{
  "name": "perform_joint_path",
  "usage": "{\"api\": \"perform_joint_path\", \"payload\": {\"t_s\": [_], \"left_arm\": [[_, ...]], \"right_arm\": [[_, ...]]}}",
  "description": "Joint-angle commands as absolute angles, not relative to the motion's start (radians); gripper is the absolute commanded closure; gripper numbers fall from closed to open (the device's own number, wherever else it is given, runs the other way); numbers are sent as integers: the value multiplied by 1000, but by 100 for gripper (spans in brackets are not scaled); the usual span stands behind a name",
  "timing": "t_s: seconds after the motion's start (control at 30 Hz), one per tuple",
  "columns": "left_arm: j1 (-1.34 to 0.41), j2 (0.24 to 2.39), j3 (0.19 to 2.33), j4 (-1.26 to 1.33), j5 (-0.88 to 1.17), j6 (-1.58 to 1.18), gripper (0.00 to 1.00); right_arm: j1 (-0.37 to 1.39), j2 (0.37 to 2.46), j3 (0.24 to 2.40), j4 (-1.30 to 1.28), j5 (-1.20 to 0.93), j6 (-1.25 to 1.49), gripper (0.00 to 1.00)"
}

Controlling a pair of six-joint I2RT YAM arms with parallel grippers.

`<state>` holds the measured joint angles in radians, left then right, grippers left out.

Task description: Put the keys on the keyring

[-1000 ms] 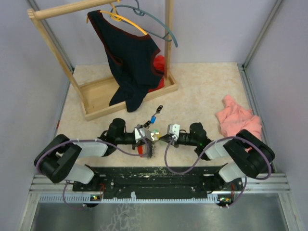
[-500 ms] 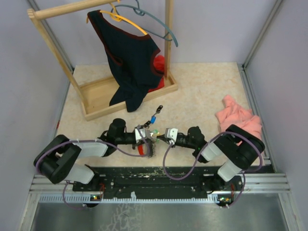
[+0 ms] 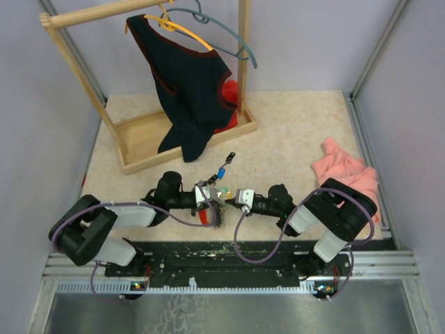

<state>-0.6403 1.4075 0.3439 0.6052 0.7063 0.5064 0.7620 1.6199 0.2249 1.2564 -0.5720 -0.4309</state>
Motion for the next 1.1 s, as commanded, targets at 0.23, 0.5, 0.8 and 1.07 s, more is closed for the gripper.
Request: {"api": "perform_joint_path", "payload": {"t_s": [0.23,0.5,0.8,1.07], "left_arm": [[-647,1413,364,614,728,515,99],[-647,1420,368,612,741,514,99],[-647,1418,368,612,744,515,99],[-647,1420,369,613,743,512,99]], "right_arm": [[782,1644,253,1310,-570,-456,100],[785,1643,255,1310,-576,-460,100],[788,1643,261,1310,-582,-462,100],[792,1643,268,1293,-597,-461,100]]}}
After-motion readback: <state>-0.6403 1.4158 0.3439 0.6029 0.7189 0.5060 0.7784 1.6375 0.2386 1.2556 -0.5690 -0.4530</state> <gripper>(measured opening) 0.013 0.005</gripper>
